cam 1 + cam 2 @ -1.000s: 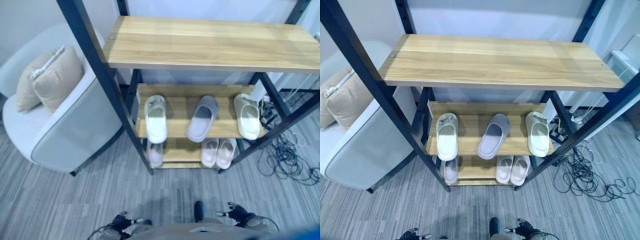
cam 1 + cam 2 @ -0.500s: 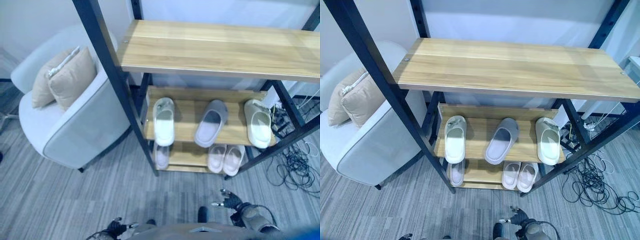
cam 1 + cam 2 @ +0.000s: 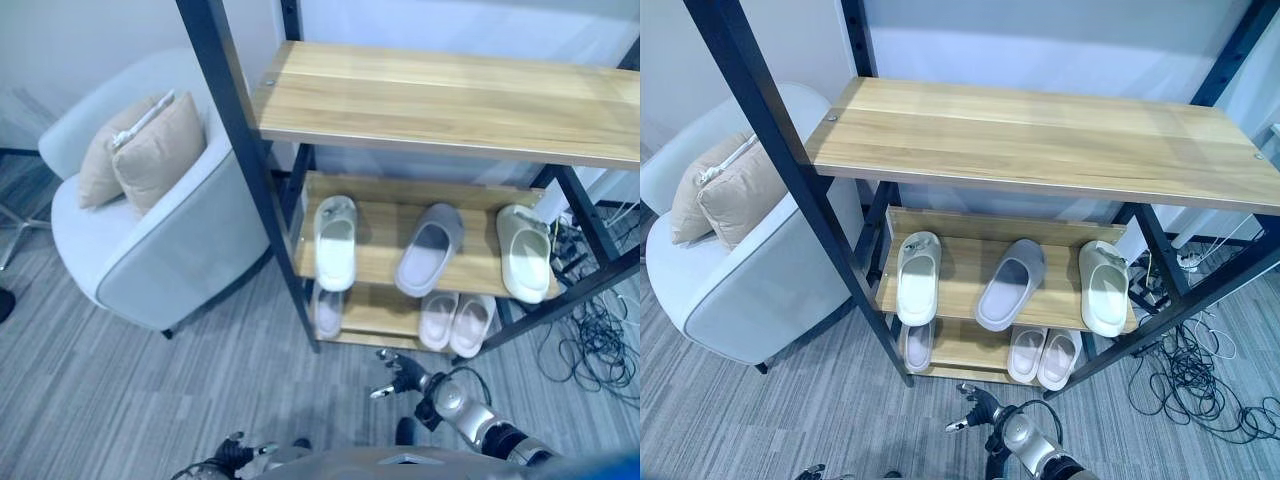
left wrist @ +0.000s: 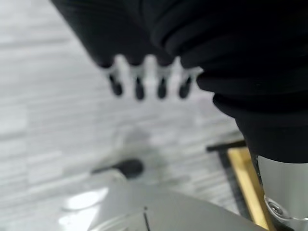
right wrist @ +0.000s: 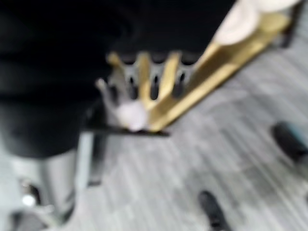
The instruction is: Arrange the slippers neatly on the shoe rack.
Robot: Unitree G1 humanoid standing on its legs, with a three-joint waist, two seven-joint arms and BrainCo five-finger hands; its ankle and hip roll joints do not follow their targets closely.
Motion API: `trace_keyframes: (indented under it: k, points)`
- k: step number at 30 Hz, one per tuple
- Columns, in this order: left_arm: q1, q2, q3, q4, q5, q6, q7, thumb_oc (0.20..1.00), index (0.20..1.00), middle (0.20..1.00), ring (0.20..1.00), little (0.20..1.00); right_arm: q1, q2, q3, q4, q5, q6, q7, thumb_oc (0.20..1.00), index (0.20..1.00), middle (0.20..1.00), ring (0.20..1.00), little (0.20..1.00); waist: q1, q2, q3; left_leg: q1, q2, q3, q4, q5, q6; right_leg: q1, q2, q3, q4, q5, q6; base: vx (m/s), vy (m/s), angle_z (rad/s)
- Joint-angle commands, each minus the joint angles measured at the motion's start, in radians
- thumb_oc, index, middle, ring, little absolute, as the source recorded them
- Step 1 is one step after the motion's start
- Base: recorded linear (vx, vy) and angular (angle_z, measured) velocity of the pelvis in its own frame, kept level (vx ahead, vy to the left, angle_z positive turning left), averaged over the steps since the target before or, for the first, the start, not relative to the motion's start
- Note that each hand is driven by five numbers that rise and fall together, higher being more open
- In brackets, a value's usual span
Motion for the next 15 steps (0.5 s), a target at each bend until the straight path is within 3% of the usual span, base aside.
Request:
trace_keyframes:
  k: [1,8,15]
  points:
    - [-0.038,-0.021,-0.051,0.094,0.058,-0.014,0.016,1.000,1.000,1.000,1.000,1.000,-0.053,-0.107,0.080,-0.240,-0.038,-0.085,0.059,1.000,1.000,1.000,1.000,1.000,-0.005,0.007,0.001,-0.069,0.033,-0.055,-0.014,0.101,-0.033,0.131,-0.020,-0.012,0.014,-0.135,0.078,-0.03,0.005,0.00]
    - [-0.030,-0.016,-0.036,0.100,0.079,-0.021,0.008,1.000,1.000,1.000,1.000,1.000,-0.041,-0.245,0.070,-0.498,-0.014,-0.117,0.113,1.000,1.000,1.000,1.000,1.000,-0.018,0.002,-0.002,-0.072,0.036,-0.047,-0.014,0.100,-0.035,0.124,-0.022,-0.007,0.014,-0.132,0.083,0.00,0.001,0.00]
    - [-0.046,-0.030,-0.055,0.085,0.111,-0.034,-0.005,1.000,1.000,1.000,1.000,1.000,0.024,-0.387,-0.028,-0.761,0.007,-0.163,0.120,1.000,1.000,1.000,1.000,1.000,-0.033,0.003,-0.008,-0.077,0.038,-0.048,-0.014,0.099,-0.036,0.118,-0.022,-0.009,0.014,-0.129,0.087,0.00,0.000,0.00]
